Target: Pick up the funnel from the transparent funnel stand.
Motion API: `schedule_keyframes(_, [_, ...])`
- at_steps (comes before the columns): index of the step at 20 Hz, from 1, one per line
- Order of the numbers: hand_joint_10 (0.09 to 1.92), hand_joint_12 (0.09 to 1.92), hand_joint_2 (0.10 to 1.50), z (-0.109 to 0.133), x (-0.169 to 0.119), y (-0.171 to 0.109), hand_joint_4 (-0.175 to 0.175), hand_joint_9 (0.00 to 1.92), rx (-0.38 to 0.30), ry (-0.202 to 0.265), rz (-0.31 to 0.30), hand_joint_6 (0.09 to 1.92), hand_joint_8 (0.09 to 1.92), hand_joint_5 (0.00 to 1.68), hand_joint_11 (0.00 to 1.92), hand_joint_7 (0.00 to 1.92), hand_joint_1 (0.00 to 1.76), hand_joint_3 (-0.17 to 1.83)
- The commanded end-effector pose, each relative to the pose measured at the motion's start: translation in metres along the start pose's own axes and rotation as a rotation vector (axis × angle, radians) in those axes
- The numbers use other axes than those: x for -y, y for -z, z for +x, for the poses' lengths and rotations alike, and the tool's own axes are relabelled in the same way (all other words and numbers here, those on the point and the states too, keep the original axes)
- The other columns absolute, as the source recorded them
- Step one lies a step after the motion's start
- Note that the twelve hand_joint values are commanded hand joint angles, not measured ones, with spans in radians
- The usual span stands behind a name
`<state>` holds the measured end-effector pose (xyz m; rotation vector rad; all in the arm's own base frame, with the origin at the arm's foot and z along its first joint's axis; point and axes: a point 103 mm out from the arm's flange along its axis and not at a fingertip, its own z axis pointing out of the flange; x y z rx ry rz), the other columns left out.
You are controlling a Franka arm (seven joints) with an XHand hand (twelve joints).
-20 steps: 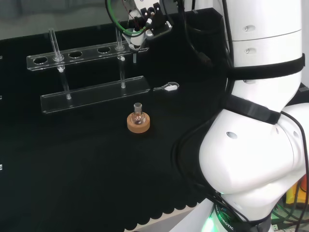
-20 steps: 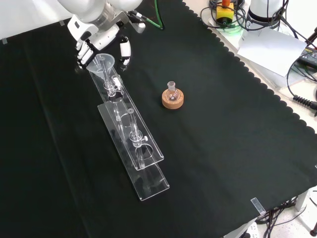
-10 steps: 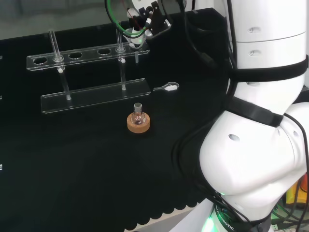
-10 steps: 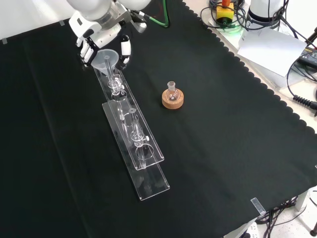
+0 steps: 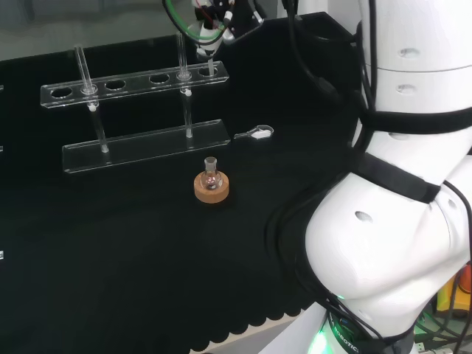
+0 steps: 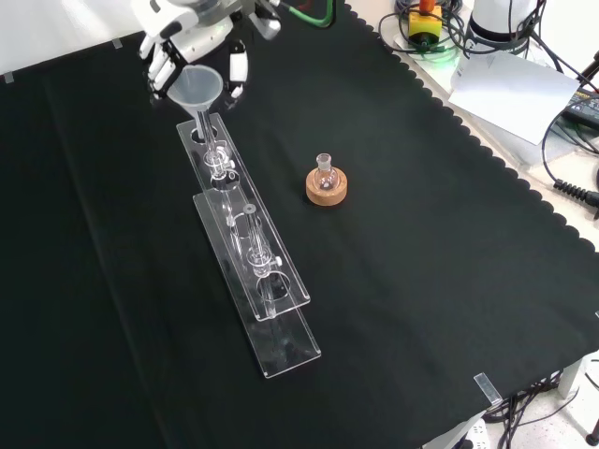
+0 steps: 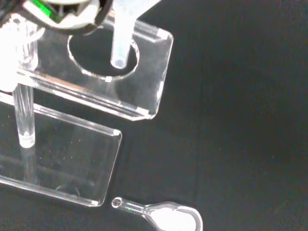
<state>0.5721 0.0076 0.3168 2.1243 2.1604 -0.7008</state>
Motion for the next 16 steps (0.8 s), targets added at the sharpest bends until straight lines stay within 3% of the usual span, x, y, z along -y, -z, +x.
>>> schedule_keyframes(1, [0.44,1.24,0.66,-0.009,0.039,0.030,0.007,0.98,0.030,-0.040,-0.026,0.71,0.63,0.75,0.65,0.67,0.92,0.68])
schedule_keyframes(9, [0.44,1.24,0.66,-0.013,0.108,0.057,0.010,1.00,0.030,-0.103,-0.081,0.73,0.63,0.76,0.67,0.69,0.93,0.69])
schedule_keyframes(16, [0.44,1.23,0.66,-0.012,0.156,0.055,0.012,1.01,0.020,-0.123,-0.086,0.75,0.63,0.77,0.68,0.71,0.93,0.69])
